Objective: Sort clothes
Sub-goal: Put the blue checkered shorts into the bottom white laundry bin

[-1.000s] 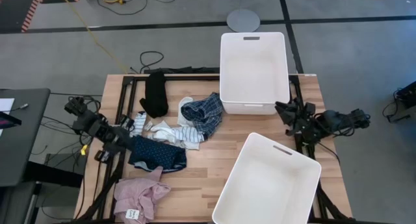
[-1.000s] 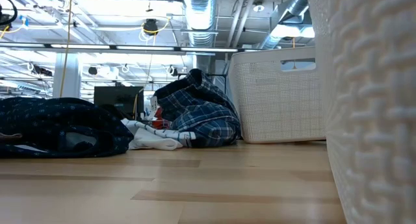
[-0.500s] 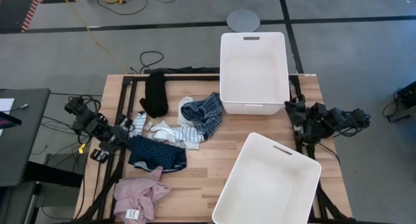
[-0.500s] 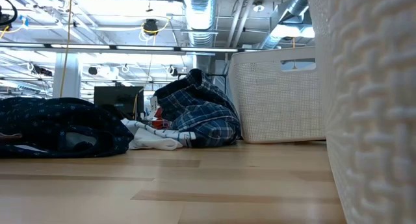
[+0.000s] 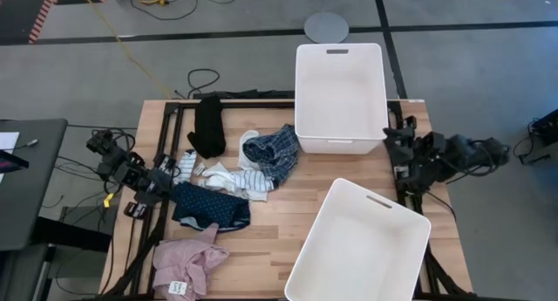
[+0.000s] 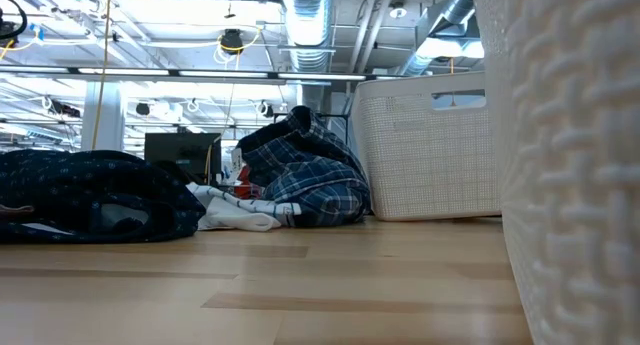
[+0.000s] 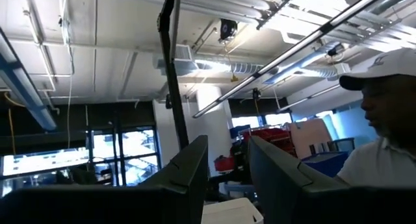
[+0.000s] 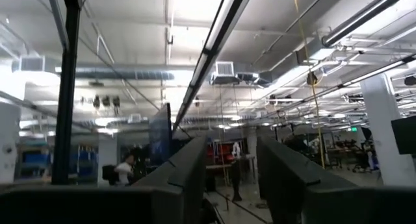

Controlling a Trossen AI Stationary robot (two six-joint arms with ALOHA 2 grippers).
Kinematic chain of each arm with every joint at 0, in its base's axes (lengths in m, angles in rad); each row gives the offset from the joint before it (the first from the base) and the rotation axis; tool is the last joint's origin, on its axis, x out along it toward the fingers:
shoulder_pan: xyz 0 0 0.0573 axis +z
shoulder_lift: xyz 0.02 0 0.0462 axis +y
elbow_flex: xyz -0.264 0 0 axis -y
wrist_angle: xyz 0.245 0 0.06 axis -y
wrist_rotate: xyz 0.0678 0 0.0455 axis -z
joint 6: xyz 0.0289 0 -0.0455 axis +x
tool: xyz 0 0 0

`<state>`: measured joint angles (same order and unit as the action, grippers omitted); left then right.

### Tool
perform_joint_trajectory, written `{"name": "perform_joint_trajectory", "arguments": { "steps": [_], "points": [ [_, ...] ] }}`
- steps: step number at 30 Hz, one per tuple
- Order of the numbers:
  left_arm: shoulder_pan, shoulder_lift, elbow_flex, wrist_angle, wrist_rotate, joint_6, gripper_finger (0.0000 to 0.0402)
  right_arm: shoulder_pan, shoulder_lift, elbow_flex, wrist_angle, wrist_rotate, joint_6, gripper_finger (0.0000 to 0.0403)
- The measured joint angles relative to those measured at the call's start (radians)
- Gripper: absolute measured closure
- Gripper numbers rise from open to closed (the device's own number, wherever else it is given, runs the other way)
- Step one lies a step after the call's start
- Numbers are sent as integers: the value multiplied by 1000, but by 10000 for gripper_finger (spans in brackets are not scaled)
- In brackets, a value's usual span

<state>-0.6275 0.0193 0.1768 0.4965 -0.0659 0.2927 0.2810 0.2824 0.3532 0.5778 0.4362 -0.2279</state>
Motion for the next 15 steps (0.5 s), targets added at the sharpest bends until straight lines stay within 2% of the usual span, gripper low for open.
{"name": "perform_joint_trajectory", "arguments": {
  "steps": [8,15],
  "points": [
    [0,0,0,-25,-80,11,297,0,309,205,-54,-15,-32,153],
    [0,0,0,-66,-139,-25,297,0,555,404,-139,-54,-36,132]
  ]
}}
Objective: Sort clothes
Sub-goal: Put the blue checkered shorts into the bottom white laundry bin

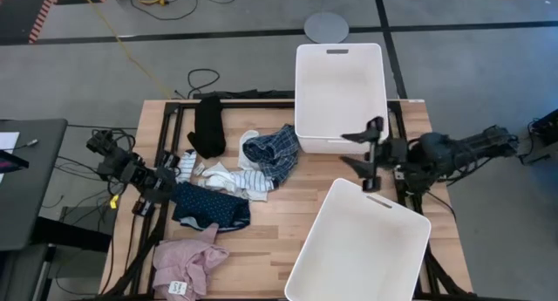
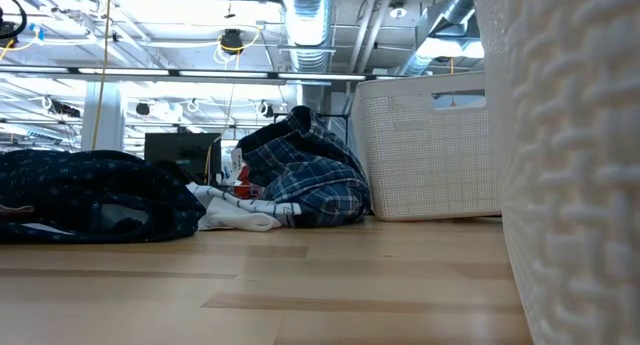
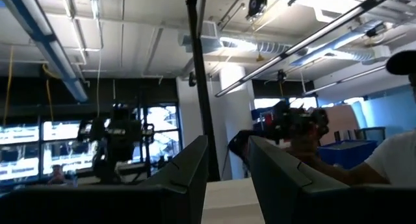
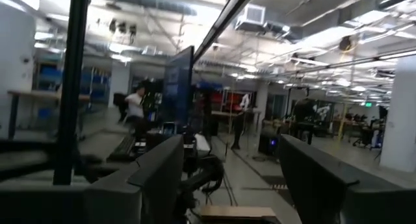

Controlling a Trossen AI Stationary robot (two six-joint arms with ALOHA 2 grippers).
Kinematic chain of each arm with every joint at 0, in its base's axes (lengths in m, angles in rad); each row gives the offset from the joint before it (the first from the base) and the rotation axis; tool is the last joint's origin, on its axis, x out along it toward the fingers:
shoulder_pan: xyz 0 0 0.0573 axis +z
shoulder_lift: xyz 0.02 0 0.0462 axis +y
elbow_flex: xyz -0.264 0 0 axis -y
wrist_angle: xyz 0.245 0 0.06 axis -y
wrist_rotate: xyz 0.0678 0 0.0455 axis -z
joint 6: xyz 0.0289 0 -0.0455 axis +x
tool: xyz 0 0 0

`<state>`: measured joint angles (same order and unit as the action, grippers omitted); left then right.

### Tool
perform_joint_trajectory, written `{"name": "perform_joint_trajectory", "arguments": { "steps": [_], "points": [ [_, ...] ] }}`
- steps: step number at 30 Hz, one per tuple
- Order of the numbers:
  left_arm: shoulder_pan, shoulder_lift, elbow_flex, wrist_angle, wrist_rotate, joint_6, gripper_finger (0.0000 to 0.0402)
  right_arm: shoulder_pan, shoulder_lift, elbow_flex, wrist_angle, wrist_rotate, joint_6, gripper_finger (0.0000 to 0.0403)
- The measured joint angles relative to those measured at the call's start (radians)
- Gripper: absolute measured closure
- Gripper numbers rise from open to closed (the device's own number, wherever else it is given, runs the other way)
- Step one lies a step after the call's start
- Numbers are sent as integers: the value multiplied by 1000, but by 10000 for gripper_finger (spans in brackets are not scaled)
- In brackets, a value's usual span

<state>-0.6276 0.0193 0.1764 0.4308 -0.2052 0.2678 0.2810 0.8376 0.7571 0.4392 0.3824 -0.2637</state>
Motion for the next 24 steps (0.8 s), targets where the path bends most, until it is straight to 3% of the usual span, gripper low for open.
{"name": "perform_joint_trajectory", "arguments": {
  "steps": [12,24],
  "points": [
    [0,0,0,-70,-115,-32,297,-4,343,343,-295,-21,-33,132],
    [0,0,0,-171,-171,-92,297,-92,554,585,-586,-21,-26,132]
  ]
}}
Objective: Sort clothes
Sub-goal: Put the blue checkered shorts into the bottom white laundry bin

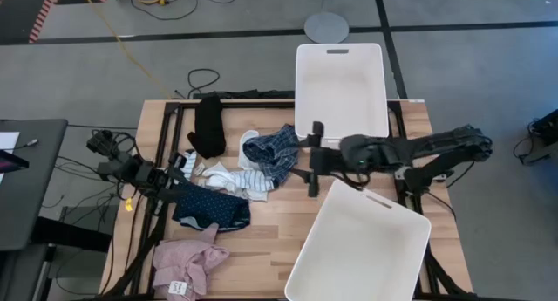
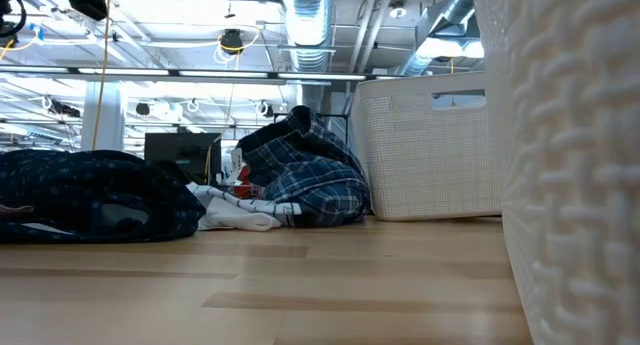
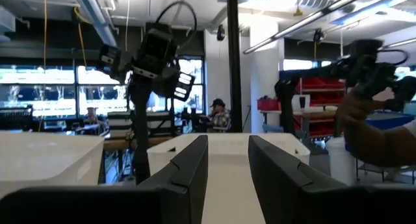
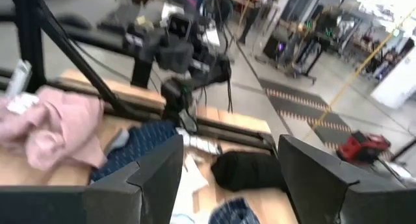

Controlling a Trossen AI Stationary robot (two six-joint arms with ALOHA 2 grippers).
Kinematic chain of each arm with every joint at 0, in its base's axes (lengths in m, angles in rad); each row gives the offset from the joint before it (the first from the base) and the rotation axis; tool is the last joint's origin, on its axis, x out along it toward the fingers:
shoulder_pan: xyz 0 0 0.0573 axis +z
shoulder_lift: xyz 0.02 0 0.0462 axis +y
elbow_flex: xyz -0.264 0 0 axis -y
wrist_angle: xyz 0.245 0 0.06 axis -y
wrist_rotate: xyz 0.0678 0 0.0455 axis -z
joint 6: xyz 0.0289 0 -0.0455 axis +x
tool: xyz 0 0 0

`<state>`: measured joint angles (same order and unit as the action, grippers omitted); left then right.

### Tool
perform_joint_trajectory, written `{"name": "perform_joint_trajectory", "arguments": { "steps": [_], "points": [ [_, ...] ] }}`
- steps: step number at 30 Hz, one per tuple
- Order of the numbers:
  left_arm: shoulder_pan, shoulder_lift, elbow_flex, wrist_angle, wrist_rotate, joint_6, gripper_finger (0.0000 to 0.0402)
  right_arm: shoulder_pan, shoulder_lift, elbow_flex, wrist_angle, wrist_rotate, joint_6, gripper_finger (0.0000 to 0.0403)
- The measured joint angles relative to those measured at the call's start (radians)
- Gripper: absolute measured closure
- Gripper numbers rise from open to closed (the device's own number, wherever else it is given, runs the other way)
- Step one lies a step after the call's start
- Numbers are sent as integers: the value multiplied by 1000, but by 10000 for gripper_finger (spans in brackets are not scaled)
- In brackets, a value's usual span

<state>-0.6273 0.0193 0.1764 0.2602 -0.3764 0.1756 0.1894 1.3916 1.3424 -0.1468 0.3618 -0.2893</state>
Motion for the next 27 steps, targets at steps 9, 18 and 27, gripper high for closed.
{"name": "perform_joint_trajectory", "arguments": {
  "steps": [9,18,27],
  "points": [
    [0,0,0,-22,-39,-1,297,-53,157,155,-196,-8,3,132],
    [0,0,0,-36,-55,3,297,-121,331,295,-391,-24,3,132],
    [0,0,0,-47,-68,2,297,-186,485,356,-514,-23,20,127]
  ]
}}
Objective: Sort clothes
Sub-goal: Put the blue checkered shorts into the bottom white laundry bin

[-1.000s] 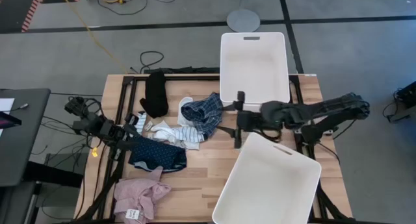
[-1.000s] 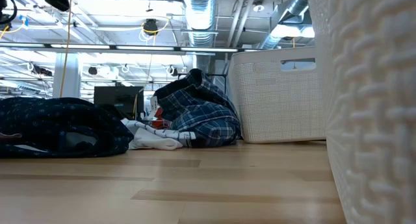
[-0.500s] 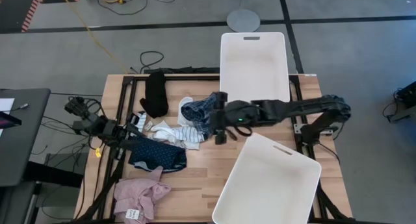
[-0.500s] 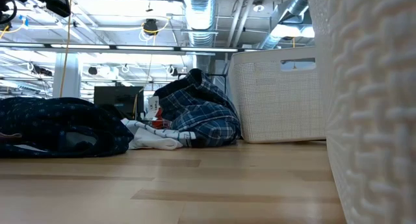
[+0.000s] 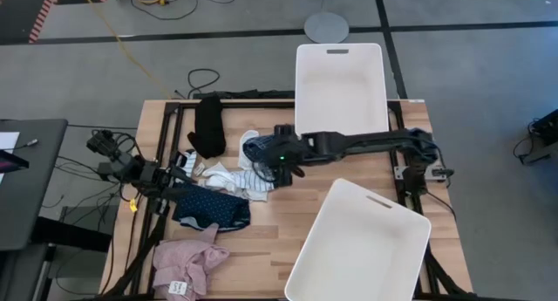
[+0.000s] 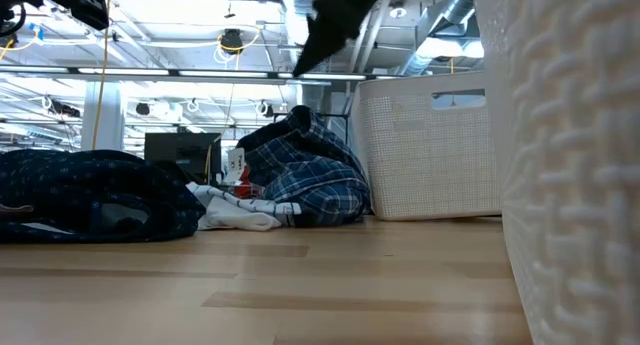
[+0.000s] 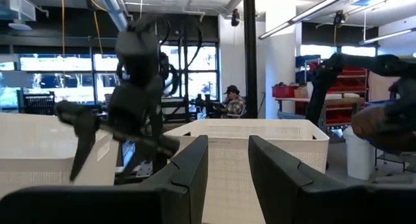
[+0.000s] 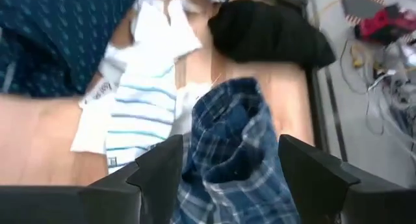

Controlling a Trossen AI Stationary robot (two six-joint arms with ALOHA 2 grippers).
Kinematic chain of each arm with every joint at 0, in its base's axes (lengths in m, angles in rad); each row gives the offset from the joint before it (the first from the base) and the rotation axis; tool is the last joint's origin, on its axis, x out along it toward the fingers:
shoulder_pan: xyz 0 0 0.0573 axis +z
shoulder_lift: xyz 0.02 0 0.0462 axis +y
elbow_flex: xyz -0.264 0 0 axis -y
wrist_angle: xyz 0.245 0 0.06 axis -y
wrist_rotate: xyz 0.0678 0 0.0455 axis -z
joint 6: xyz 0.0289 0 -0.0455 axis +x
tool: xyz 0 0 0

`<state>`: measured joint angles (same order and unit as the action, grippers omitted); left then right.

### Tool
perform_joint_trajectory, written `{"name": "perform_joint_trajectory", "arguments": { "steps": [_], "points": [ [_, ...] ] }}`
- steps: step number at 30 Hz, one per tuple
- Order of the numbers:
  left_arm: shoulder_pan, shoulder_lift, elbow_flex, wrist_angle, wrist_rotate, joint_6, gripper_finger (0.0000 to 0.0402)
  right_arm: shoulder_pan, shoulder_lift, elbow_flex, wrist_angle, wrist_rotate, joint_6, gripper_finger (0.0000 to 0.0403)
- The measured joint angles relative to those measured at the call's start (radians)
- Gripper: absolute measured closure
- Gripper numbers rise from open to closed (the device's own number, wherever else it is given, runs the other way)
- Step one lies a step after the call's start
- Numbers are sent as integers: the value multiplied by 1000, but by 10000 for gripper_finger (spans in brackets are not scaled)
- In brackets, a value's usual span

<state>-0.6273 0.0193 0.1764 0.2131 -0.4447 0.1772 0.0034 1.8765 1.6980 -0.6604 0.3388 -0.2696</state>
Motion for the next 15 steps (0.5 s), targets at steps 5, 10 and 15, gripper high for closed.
{"name": "perform_joint_trajectory", "arguments": {
  "steps": [5,10,15],
  "points": [
    [0,0,0,0,-5,1,297,-34,79,4,-17,2,7,92],
    [0,0,0,0,-11,1,297,-70,143,4,-43,4,47,36],
    [0,0,0,-19,-14,-1,297,-100,208,4,-99,4,91,6]
  ]
}}
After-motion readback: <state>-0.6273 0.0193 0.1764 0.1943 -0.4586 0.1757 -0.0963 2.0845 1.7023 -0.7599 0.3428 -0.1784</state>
